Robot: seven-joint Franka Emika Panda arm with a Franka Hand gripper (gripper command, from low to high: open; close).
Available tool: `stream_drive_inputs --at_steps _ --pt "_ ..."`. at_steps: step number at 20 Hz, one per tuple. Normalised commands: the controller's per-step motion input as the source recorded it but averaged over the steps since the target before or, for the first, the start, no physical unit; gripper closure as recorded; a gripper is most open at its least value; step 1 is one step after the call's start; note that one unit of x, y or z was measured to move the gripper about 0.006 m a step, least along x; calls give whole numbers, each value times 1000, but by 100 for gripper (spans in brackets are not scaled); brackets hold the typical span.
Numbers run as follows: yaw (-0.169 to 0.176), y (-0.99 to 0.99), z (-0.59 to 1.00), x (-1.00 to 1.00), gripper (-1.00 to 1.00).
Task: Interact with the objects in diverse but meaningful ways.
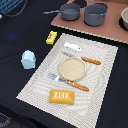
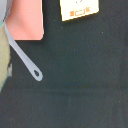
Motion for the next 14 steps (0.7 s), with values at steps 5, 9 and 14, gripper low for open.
stream_drive_inputs --at_steps 5,9,14 --pt "1 54 -82 253 -100" --pt "-8 31 -279 545 -100" --pt "-155 -5 -335 378 -100"
